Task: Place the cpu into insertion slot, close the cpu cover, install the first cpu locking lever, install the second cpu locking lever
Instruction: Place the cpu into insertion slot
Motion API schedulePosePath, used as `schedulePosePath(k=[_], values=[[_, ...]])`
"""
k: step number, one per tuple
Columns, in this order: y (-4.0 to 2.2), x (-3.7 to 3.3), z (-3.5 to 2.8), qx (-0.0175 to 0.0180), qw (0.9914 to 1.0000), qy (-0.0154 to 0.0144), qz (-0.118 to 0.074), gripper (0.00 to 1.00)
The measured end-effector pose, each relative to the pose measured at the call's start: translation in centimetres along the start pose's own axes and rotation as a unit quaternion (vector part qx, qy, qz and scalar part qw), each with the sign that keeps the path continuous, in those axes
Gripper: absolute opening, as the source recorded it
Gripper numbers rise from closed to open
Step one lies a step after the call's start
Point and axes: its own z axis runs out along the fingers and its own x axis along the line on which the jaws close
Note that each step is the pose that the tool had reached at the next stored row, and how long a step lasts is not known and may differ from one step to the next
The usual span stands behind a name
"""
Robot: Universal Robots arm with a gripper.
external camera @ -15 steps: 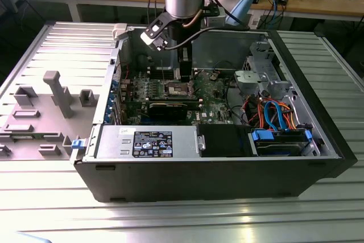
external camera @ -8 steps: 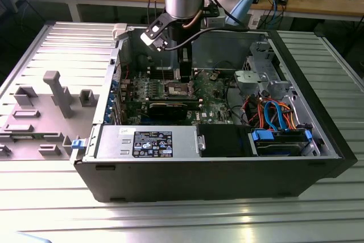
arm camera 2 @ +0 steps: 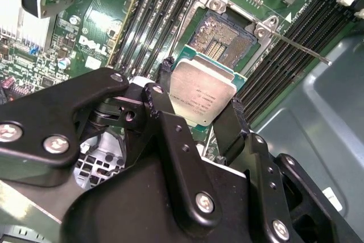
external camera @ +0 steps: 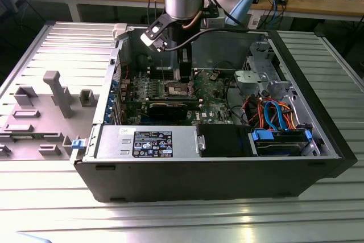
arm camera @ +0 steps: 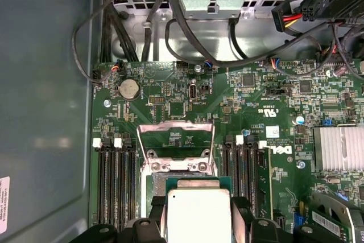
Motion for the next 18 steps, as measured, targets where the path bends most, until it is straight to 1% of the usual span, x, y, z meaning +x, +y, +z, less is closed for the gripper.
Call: schedulePosePath(k=[4, 8, 10, 16, 18], values=[[-0.07, 0.17, 0.61, 0.0000, 1.00000, 0.0001, -0.001, 0.54], [-0.23, 0.18, 1.22, 0.0001, 0.99998, 0.0006, -0.007, 0.54], [-0.39, 0.18, 1.67, 0.0001, 0.99992, 0.0012, -0.013, 0.54], [-0.95, 0.20, 2.52, 0.0001, 0.99984, 0.0016, -0.018, 0.54], [-0.99, 0.42, 2.85, 0.0001, 0.99984, 0.0016, -0.018, 0.54]])
